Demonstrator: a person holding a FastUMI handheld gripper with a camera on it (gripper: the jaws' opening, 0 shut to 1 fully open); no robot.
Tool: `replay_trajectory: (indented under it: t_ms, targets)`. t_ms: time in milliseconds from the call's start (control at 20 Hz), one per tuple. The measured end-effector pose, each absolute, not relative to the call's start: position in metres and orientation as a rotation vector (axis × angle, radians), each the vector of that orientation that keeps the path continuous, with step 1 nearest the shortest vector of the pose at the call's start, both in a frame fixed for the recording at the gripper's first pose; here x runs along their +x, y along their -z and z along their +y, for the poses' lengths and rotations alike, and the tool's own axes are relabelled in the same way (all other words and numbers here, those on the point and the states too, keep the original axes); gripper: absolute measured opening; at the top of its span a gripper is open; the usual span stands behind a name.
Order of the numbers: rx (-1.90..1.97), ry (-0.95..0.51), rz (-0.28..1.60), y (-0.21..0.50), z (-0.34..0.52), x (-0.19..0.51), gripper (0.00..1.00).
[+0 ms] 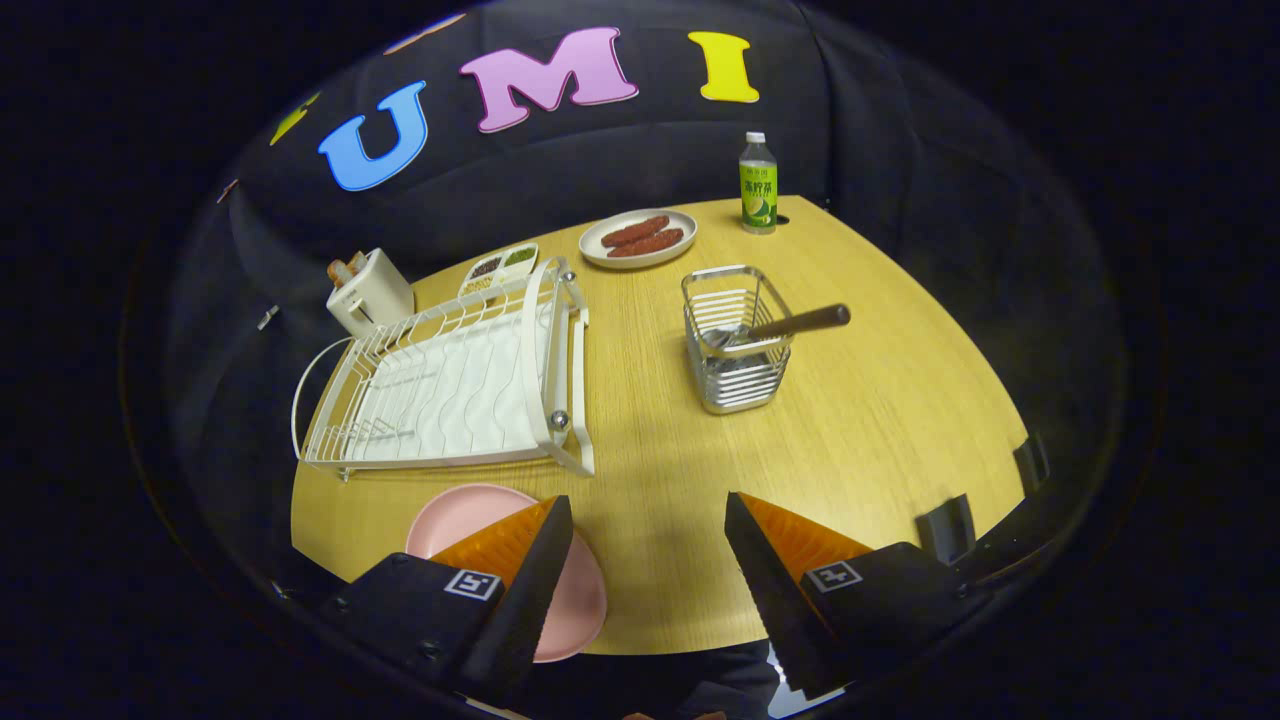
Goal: Take the plate from the dish rack, then take the spoon from the basket and place it into the plate.
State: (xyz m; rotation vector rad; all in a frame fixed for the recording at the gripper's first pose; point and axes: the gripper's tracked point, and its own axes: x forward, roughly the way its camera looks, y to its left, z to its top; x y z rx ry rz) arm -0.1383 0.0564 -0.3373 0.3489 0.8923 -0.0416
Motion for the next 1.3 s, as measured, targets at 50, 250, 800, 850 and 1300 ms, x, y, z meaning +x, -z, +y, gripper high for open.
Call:
replay_trajectory:
  t_ms: [50,250,800,850,1300]
  targets:
    - [0.334,0.046,0.856,0.325,0.046,-0.134,0.95]
    - [0.286,0.066,0.678,0.265,0.003,-0.111,0.95]
    - [0.157,-0.079,0.757,0.332,-0.059,-0.060,0.90]
    - [0.156,-0.093,0.776,0.342,-0.057,-0.058,0.89]
    - [0.127,-0.139,0.847,0.377,-0.043,-0.046,0.33]
